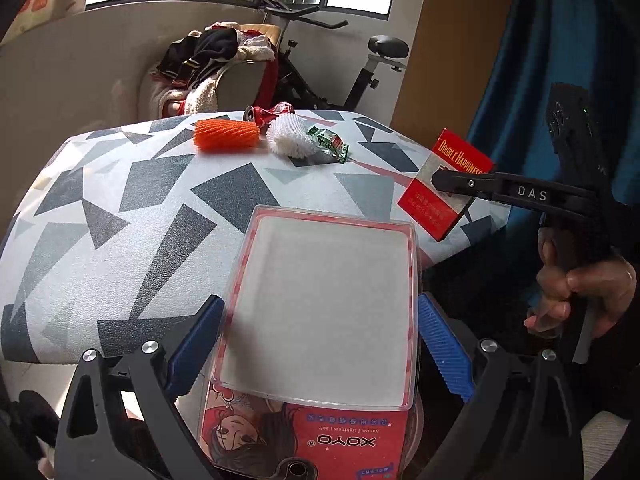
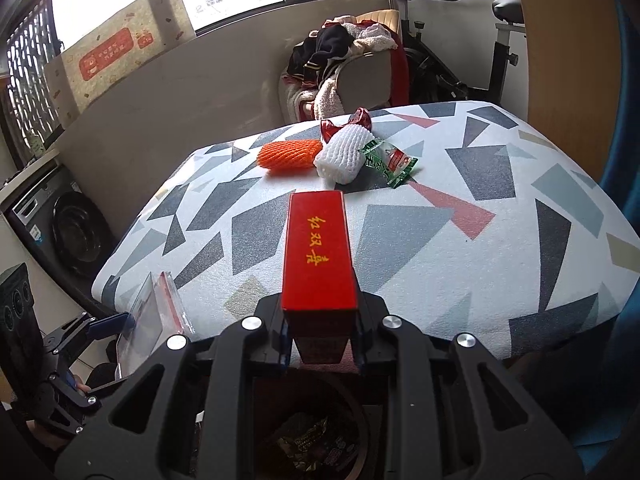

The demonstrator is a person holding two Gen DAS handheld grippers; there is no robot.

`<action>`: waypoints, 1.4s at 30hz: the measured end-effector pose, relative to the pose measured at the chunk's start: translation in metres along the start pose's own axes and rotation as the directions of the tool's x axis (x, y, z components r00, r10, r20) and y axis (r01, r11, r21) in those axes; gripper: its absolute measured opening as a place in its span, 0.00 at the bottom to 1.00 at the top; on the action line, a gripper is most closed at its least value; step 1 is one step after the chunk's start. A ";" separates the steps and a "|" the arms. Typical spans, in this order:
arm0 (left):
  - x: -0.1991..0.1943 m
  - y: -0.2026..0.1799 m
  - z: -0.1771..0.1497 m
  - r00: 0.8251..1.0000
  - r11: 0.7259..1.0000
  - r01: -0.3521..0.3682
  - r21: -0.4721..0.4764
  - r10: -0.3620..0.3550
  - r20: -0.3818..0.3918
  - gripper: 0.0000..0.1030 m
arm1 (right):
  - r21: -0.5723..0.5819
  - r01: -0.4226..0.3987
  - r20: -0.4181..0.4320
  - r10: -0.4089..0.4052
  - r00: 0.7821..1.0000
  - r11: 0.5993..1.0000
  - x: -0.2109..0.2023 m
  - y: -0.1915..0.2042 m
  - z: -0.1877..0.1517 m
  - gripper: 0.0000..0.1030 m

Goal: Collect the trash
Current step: 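Drop the card into the bin with the left gripper while the right lowers and releases the red box there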

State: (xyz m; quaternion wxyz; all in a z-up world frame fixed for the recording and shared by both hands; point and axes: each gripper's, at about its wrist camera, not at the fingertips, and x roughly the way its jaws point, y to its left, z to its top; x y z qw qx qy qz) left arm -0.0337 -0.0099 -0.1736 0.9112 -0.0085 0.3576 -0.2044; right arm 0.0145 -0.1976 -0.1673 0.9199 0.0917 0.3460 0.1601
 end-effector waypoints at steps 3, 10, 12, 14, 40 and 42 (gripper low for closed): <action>0.003 0.000 -0.006 1.000 1.000 0.008 -0.003 -0.008 -0.022 0.90 | 0.003 -0.002 -0.005 0.002 1.000 1.000 0.000 0.000 -0.003 0.25; 0.010 -0.002 -0.012 0.997 0.999 0.035 -0.010 -0.035 -0.063 0.92 | 0.000 -0.006 -0.018 0.006 1.000 1.000 0.004 0.002 -0.006 0.25; 0.010 -0.004 -0.013 0.997 0.999 0.049 -0.007 -0.049 -0.065 0.94 | -0.001 -0.005 -0.021 0.005 1.000 1.000 0.005 0.002 -0.006 0.25; 0.010 -0.006 -0.013 0.996 0.998 0.055 0.001 -0.055 -0.067 0.94 | 0.000 -0.005 -0.024 0.005 1.000 1.000 0.005 0.001 -0.007 0.25; -0.042 0.038 0.007 0.983 0.987 -0.147 -0.060 0.153 0.098 0.94 | -0.108 -0.081 -0.245 0.053 0.968 0.991 0.045 0.048 -0.073 0.25; -0.042 0.040 0.006 0.982 0.986 -0.154 -0.067 0.160 0.097 0.94 | -0.113 -0.080 -0.262 0.048 0.964 0.990 0.048 0.049 -0.078 0.25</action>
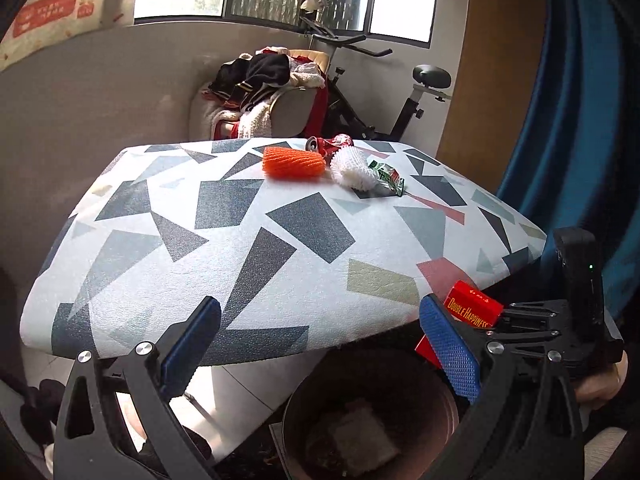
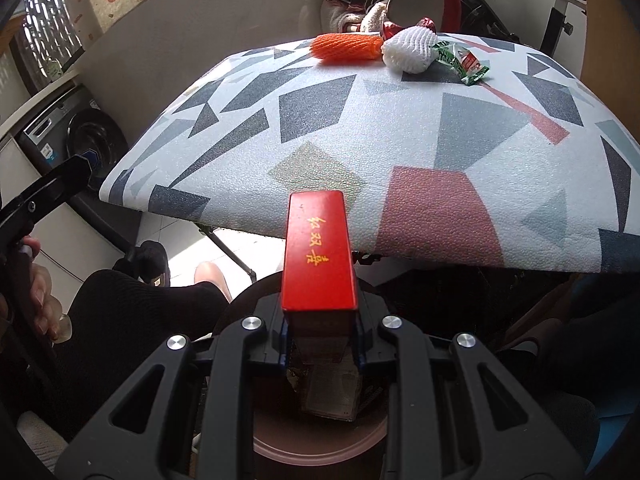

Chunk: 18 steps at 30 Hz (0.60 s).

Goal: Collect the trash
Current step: 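Drop the card into the bin with the left gripper while the right lowers and releases the red box there, then raise both grippers from the bin back up toward the board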

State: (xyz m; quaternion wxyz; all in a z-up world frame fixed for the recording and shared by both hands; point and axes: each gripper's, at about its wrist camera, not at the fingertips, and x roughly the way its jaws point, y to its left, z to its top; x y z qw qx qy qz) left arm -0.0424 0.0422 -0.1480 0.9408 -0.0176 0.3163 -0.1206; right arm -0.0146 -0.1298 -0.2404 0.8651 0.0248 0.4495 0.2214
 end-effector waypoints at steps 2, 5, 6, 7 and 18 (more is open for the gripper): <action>0.001 0.002 -0.001 1.000 1.000 -0.006 -0.006 0.006 -0.003 0.94 | -0.004 0.002 -0.018 -0.002 1.000 1.000 0.004 0.001 -0.003 0.25; 0.003 0.005 -0.003 1.000 1.000 -0.014 -0.012 0.014 -0.008 0.94 | -0.011 0.011 -0.045 -0.011 0.999 1.000 0.011 0.003 -0.006 0.25; 0.003 0.005 -0.003 1.000 1.000 -0.016 -0.014 0.016 -0.010 0.94 | -0.012 0.012 -0.053 -0.013 0.999 1.000 0.013 0.003 -0.007 0.25; 0.003 0.006 -0.004 1.000 1.000 -0.019 -0.015 0.019 -0.011 0.94 | -0.015 0.015 -0.062 -0.016 0.998 1.000 0.015 0.004 -0.009 0.25; 0.009 0.010 -0.006 0.999 0.999 -0.046 -0.022 0.046 -0.022 0.94 | -0.052 0.071 -0.107 -0.077 0.991 0.996 0.027 0.008 -0.014 0.73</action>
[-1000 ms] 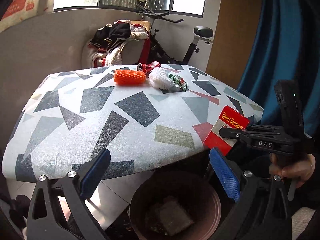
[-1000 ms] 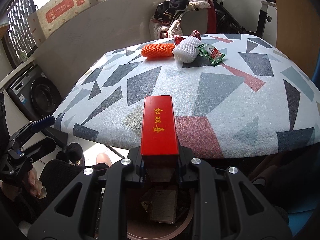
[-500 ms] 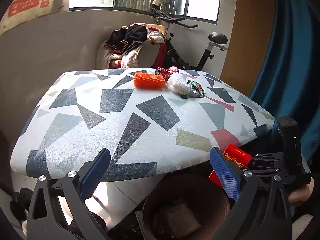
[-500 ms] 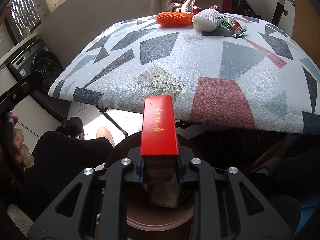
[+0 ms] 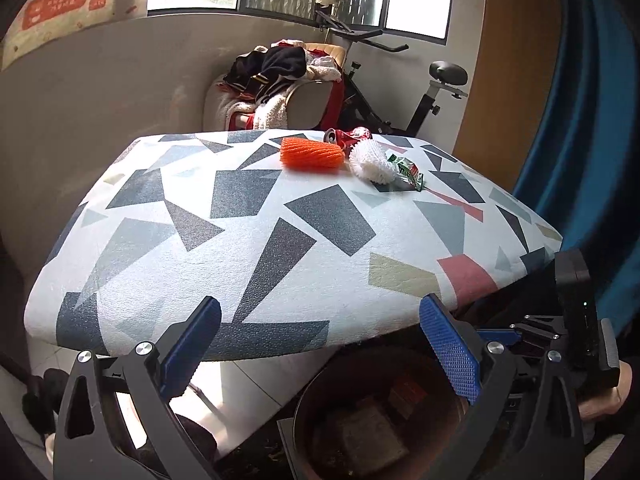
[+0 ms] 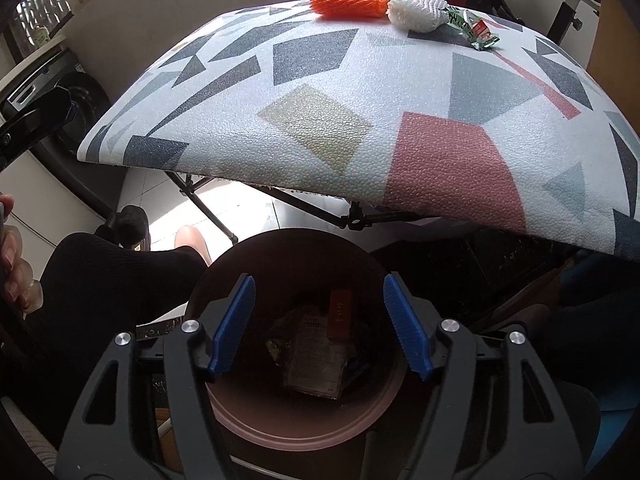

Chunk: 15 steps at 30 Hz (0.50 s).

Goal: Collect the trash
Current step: 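Raise both grippers from the bin back up toward the board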

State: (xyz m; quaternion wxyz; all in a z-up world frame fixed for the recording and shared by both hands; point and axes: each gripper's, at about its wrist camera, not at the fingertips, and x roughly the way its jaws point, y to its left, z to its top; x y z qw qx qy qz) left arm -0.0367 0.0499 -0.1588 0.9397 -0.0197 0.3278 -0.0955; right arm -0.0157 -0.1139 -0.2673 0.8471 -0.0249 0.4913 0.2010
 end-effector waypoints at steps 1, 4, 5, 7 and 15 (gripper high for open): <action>0.000 0.000 0.000 1.000 1.000 -0.002 0.000 0.002 0.000 0.94 | -0.007 0.006 0.005 -0.006 1.000 1.000 -0.001 0.001 0.000 0.82; 0.000 0.001 0.002 1.000 1.000 0.005 0.010 -0.006 0.008 0.94 | -0.032 0.034 0.024 -0.034 0.999 0.999 -0.003 0.004 0.003 0.89; 0.000 0.000 0.003 1.000 1.000 0.011 0.018 -0.011 0.010 0.94 | -0.038 0.047 0.030 -0.046 0.998 0.998 -0.004 0.004 0.004 0.93; -0.001 -0.001 0.005 1.000 0.999 -0.002 0.039 0.001 0.021 0.94 | -0.043 0.056 0.049 -0.054 0.997 0.998 -0.008 0.002 0.008 0.94; 0.002 -0.008 0.019 0.998 0.992 -0.043 0.122 0.037 0.049 0.94 | -0.020 0.029 0.131 -0.026 0.991 0.999 -0.029 -0.018 0.039 0.94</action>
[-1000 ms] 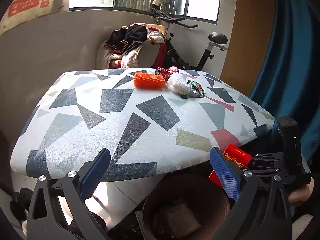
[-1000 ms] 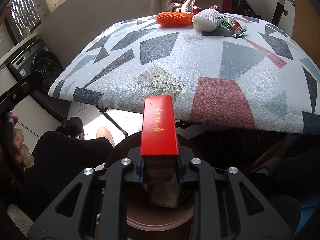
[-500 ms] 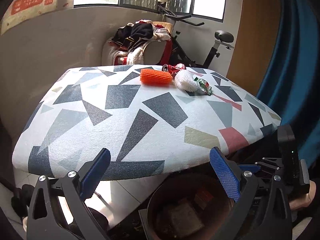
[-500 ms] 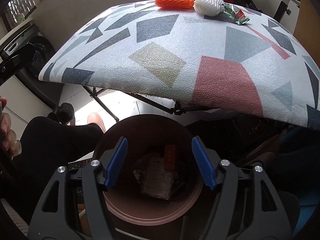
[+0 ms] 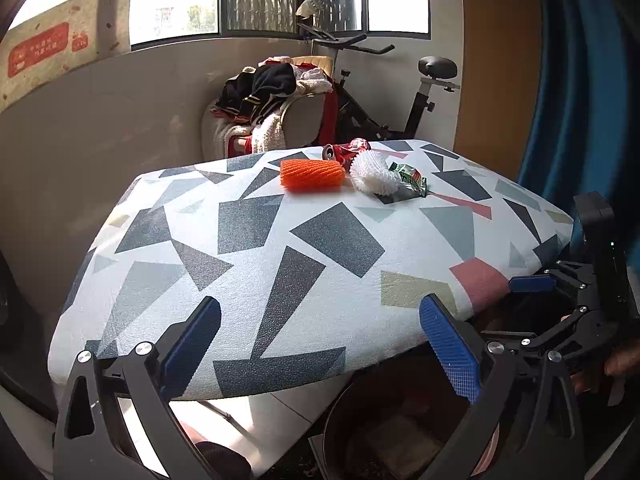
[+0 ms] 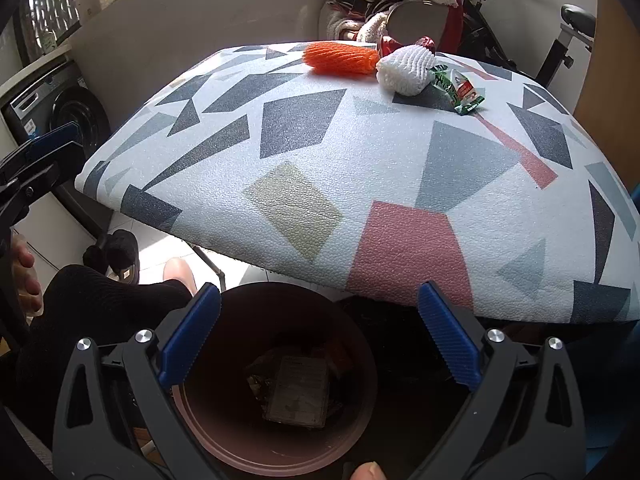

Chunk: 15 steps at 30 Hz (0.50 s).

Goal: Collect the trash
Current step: 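Raise both grippers from the bin back up toward the board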

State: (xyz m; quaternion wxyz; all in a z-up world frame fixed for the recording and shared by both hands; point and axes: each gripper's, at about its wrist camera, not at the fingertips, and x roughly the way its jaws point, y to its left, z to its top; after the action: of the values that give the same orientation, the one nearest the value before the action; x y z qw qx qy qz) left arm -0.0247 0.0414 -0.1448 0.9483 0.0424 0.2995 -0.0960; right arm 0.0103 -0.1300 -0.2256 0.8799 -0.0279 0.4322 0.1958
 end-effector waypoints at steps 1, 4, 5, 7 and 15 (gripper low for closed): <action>0.001 0.002 0.002 1.000 1.000 0.006 -0.006 -0.006 0.003 0.94 | 0.017 -0.008 0.011 0.008 1.000 1.000 -0.002 -0.005 0.005 0.94; 0.005 0.008 0.010 1.000 1.000 0.006 -0.019 -0.006 0.012 0.94 | 0.051 -0.012 0.041 0.010 0.999 0.999 -0.009 -0.019 0.022 0.94; 0.007 0.010 0.012 1.000 1.000 0.004 -0.019 -0.004 0.009 0.94 | 0.054 -0.001 0.053 -0.002 0.999 0.999 -0.011 -0.024 0.028 0.94; 0.010 0.016 0.018 1.000 1.000 0.001 -0.017 0.000 0.012 0.94 | 0.052 0.017 0.076 -0.021 0.997 0.998 -0.016 -0.031 0.039 0.94; 0.028 0.038 0.048 1.000 1.000 0.009 -0.019 -0.009 0.025 0.94 | -0.008 0.082 0.083 -0.081 0.993 0.997 -0.013 -0.061 0.085 0.94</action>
State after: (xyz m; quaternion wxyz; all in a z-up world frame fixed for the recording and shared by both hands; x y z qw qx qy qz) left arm 0.0327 0.0678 -0.1203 0.9520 0.0306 0.2885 -0.0978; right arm 0.0895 -0.1715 -0.1697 0.9040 -0.0424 0.3929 0.1633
